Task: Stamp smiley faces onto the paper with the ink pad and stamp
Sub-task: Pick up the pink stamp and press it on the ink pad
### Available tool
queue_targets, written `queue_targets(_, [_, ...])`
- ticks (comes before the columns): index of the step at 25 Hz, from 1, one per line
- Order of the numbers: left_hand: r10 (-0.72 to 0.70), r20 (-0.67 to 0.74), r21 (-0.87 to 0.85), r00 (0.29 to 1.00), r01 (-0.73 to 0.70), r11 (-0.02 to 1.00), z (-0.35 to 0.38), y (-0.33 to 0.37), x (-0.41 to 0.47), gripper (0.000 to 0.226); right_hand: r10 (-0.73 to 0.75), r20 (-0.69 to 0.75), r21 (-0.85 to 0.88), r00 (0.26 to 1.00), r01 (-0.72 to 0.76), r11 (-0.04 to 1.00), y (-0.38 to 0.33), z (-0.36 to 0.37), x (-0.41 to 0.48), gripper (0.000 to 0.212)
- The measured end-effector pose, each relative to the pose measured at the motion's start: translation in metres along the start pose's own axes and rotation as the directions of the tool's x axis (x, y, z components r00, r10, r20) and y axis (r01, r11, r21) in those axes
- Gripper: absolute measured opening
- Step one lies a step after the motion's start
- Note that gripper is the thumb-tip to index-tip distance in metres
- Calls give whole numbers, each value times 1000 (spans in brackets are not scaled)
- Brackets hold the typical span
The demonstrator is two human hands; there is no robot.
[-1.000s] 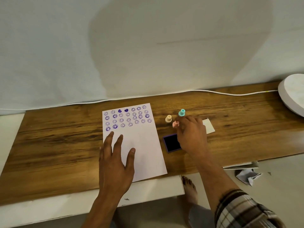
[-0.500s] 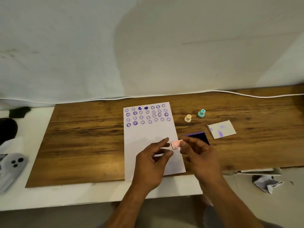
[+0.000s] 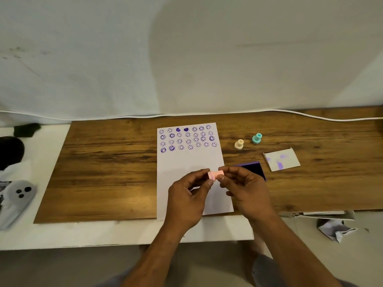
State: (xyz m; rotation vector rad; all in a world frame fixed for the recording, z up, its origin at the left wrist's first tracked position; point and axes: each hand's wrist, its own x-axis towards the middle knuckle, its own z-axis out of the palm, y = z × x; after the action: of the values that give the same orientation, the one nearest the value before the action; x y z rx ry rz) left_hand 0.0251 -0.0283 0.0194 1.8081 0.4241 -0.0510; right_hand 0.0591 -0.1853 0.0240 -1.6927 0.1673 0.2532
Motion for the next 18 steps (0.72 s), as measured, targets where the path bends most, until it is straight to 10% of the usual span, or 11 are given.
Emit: queue_targets(18, [-153,2,-263,988,148,953,-14,-2,13,23,-129,-103,-223,986,103,969,-12,-30,16,30])
